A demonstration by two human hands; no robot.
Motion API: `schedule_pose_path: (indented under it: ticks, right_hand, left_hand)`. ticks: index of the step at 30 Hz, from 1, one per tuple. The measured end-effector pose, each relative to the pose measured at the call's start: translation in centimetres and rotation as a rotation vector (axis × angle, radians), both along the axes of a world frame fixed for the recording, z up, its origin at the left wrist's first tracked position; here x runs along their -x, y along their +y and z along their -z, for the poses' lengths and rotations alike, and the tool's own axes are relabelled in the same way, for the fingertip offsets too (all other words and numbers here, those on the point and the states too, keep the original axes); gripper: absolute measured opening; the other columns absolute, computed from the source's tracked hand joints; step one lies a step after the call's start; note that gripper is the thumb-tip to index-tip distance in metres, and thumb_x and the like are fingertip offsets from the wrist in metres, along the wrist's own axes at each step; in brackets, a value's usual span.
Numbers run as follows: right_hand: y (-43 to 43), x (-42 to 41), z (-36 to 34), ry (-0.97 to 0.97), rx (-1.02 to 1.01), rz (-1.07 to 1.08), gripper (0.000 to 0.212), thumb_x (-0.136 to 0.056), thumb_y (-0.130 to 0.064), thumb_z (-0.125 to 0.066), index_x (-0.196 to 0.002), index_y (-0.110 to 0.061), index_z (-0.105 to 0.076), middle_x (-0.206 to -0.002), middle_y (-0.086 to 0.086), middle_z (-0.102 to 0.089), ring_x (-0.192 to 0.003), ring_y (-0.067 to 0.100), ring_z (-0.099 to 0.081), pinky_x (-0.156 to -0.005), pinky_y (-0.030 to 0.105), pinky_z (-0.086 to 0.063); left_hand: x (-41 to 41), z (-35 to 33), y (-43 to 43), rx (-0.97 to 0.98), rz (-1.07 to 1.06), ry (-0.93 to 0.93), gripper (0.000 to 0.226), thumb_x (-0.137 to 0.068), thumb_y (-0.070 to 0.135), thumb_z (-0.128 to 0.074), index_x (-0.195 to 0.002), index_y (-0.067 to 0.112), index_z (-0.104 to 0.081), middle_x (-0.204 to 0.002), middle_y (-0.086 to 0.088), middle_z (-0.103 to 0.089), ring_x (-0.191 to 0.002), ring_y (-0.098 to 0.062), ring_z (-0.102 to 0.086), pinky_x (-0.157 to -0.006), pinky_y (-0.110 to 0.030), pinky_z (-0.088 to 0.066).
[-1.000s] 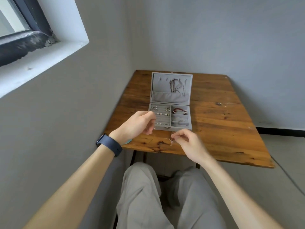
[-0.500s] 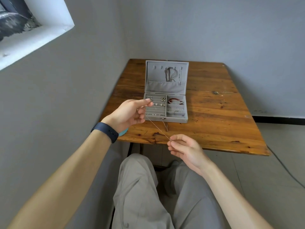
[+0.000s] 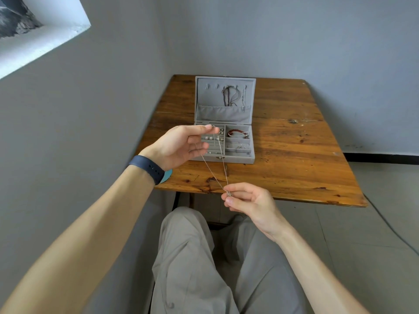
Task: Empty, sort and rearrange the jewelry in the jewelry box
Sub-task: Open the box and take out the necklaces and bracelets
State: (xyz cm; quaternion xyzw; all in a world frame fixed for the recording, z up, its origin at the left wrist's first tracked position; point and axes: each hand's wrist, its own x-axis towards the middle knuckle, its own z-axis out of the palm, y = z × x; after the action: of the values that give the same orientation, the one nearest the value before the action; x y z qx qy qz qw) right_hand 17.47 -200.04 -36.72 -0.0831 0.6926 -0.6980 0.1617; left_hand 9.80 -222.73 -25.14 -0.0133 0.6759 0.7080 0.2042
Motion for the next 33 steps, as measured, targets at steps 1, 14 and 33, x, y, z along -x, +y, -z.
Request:
schedule_pose_path:
  ticks: [1, 14, 33]
  right_hand:
    - [0.0, -0.1, 0.0, 0.008, -0.004, 0.005, 0.027, -0.089, -0.014, -0.074, -0.114, -0.026, -0.072, -0.105, -0.002, -0.077, -0.099, 0.018, -0.073, -0.083, 0.028, -0.059]
    - [-0.4, 0.2, 1.0, -0.034, -0.036, 0.185, 0.017, -0.09, -0.02, -0.073, -0.103, -0.032, -0.074, -0.092, -0.006, -0.075, -0.081, 0.01, -0.071, -0.069, 0.021, -0.055]
    - [4.7, 2.3, -1.0, -0.078, 0.176, 0.634, 0.017, -0.095, -0.005, -0.064, -0.109, -0.013, -0.071, -0.101, 0.005, -0.078, -0.087, 0.023, -0.076, -0.071, 0.028, -0.061]
  left_hand:
    - [0.0, 0.0, 0.1, 0.008, 0.011, 0.003, 0.028, -0.098, 0.034, -0.06, -0.116, 0.019, -0.075, -0.058, 0.009, -0.029, -0.059, -0.007, -0.048, -0.068, -0.022, -0.047]
    - [0.0, -1.2, 1.3, 0.045, 0.222, 0.052, 0.019, -0.091, 0.035, -0.058, -0.095, 0.024, -0.074, -0.069, 0.007, -0.04, -0.058, -0.012, -0.031, -0.064, -0.028, -0.034]
    - [-0.9, -1.2, 4.1, 0.637, 0.246, 0.2, 0.02, -0.085, 0.023, -0.069, -0.071, 0.014, -0.059, -0.079, -0.003, -0.076, -0.071, -0.022, -0.075, -0.066, -0.03, -0.051]
